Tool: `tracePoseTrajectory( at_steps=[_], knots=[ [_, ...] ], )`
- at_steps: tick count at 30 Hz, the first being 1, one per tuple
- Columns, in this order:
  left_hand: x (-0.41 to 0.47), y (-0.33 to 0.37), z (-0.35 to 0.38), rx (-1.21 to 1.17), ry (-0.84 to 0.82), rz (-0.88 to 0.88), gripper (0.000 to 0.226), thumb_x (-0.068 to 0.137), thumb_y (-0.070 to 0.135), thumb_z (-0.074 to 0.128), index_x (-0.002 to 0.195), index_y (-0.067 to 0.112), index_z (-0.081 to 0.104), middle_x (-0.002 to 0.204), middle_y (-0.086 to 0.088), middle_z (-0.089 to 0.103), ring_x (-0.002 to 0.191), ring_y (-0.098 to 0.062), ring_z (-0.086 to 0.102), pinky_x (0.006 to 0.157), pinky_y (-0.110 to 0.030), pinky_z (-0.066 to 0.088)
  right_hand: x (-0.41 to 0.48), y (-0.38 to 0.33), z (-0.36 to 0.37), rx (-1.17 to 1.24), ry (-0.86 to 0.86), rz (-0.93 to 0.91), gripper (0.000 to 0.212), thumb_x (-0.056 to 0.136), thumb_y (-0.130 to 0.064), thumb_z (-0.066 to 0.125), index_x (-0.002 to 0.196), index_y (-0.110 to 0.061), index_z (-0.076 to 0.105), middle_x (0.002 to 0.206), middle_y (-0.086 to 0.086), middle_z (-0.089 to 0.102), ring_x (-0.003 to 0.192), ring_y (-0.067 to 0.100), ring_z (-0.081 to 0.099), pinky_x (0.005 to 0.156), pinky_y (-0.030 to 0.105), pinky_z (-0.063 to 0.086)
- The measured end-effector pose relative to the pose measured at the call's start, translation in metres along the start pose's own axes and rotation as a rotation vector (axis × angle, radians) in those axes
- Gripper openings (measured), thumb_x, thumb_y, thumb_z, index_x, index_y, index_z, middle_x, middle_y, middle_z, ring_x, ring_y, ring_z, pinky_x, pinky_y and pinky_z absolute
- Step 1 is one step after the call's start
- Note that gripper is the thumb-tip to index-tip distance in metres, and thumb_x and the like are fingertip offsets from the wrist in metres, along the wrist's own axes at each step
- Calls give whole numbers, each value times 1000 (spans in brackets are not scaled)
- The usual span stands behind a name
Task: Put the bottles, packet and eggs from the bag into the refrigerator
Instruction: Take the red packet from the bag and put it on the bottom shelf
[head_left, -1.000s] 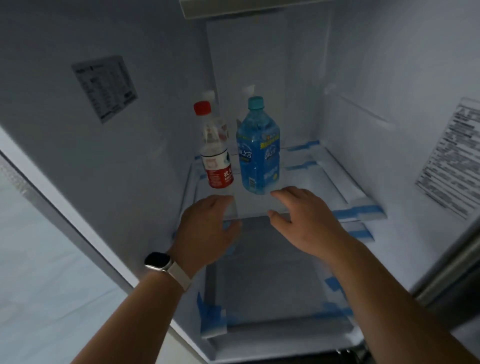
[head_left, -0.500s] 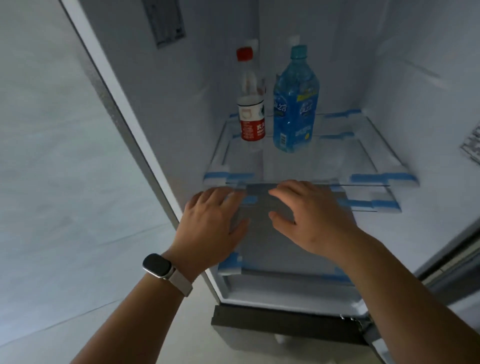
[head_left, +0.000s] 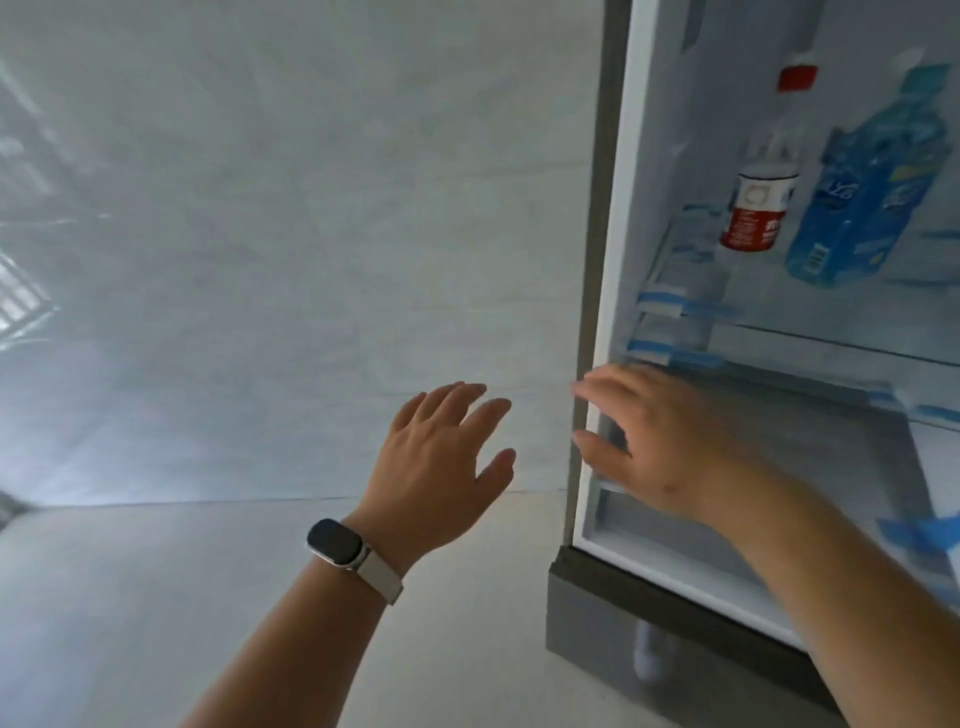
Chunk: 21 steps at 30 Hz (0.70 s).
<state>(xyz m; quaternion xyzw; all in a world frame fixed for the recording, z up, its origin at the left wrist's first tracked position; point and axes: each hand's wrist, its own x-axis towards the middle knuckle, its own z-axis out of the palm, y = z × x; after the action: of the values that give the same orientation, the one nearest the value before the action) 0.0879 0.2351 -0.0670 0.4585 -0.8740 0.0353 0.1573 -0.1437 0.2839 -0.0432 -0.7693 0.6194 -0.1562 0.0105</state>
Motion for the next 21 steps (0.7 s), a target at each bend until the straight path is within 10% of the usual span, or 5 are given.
tracePoseTrajectory(
  at_steps=[21],
  knots=[
    [-380,-169,-138,156,146,-757,54,94,58,37,134,29,56,139,2,57,132,-23,49,110,-44,36,26,-393,92,-12,-216,-791,60,88,-57,34,127,-20,60,127,5,62,114,29,59,91,45,48]
  ],
)
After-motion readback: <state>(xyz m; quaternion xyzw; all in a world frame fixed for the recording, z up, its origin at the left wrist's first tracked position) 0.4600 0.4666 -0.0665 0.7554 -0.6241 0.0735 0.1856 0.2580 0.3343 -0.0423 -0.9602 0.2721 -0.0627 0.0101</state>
